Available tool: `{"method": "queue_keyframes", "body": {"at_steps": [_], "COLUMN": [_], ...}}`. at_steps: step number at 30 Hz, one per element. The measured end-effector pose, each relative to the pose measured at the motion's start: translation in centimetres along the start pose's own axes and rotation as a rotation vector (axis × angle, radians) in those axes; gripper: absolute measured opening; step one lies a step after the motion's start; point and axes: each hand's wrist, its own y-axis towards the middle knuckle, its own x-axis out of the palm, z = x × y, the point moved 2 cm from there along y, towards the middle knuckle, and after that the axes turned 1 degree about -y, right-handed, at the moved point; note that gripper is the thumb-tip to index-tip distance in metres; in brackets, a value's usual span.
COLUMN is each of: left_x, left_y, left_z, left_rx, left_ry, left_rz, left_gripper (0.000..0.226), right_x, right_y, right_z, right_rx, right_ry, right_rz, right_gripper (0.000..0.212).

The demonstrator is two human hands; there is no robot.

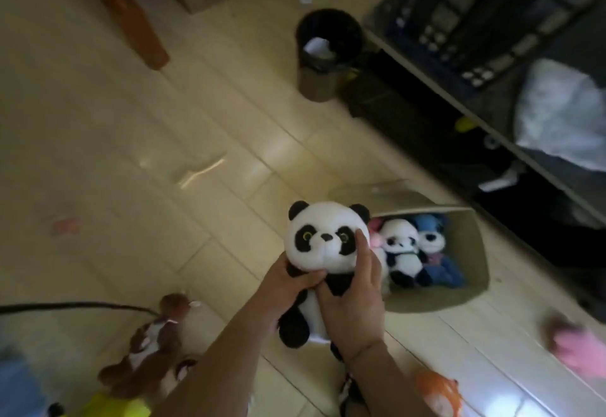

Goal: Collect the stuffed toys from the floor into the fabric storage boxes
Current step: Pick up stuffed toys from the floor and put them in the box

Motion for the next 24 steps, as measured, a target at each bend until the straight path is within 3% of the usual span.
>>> {"method": "queue_keyframes", "body": {"at_steps": [2,4,11,13,16,21,24], "left_x": [4.3,8.0,16.8,18.0,20.1,23.3,23.6], "left_y": [2.5,4.4,8.1,9.4,11.2,16.3,20.0], "left_z": [-2.7,-5.6,-9.8,-9.9,-8.8,-6.1,-5.9], "left_rx": [-0.058,-0.117,-0.158,-0.115,-0.102,-0.196,-0.259], "left_ry": [0.074,0.101,0.178,0.27,0.428,0.599,0.688], "left_rz": [0.022,0.043,0.023,0.05,0.043,-0.239,-0.256], "left_gripper": [0.087,0.095,0.085,0.076,0.043,0.045,0.041], "right_x": [-2.5,-5.0,-9.4,-9.9,-10.8,-12.6,-13.5], "right_y": [0.1,0.0,2.8,4.2,6.6,12.3,16.2], "right_z": [4.8,9.2,20.9,22.7,24.1,27.2,31.0], "right_rx": [0.082,0.171,0.381,0.37,0.4,0.517,0.607], "right_ry": [-0.031,-0.052,0.074,0.104,0.114,0.061,-0.005], "right_rz": [0.105,0.109,-0.254,-0.242,-0.201,-0.099,-0.035], "right_gripper": [0.096,0.105,0.118,0.118,0.115,0.116,0.111]}}
